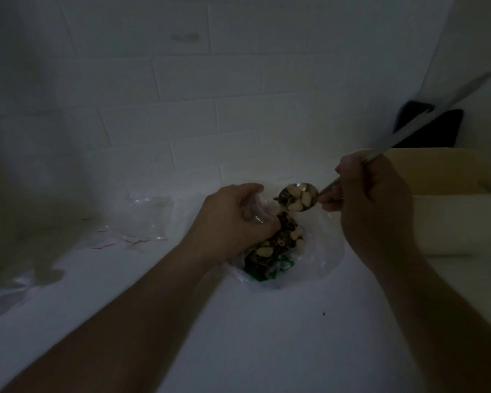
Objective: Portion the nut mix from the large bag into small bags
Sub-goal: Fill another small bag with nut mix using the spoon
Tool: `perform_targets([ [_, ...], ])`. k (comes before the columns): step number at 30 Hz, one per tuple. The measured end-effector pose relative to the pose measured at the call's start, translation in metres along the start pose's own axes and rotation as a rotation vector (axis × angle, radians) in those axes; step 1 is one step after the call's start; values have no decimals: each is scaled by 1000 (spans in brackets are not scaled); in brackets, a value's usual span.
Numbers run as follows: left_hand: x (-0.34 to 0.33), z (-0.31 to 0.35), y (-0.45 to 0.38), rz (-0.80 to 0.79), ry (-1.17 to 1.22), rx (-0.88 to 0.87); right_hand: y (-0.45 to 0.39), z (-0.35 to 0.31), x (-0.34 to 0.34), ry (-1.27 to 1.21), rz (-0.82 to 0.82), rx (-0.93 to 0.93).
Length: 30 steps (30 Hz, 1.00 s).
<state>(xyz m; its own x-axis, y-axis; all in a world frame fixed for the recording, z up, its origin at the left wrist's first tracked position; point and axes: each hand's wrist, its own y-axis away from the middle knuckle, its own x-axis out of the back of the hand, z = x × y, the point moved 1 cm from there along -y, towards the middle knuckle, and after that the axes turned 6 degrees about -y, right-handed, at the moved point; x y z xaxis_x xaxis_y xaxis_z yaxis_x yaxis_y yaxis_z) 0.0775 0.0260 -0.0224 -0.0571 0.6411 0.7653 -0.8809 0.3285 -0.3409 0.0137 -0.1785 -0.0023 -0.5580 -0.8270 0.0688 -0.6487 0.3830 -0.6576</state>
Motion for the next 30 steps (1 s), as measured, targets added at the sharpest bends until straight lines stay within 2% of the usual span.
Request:
perform_targets([
  [9,-15,6,-1,-5,83,16,7,-13,-6,88,-91,130],
  [16,-23,-3,-6,43,56,41,9,-4,-9,309,-242,389],
  [20,-25,-6,-8,63,41,47,13,-1,-10,236,-250,471],
  [30,-23,-8,-7,72,36,66,15,5,-11,252,-259,573],
])
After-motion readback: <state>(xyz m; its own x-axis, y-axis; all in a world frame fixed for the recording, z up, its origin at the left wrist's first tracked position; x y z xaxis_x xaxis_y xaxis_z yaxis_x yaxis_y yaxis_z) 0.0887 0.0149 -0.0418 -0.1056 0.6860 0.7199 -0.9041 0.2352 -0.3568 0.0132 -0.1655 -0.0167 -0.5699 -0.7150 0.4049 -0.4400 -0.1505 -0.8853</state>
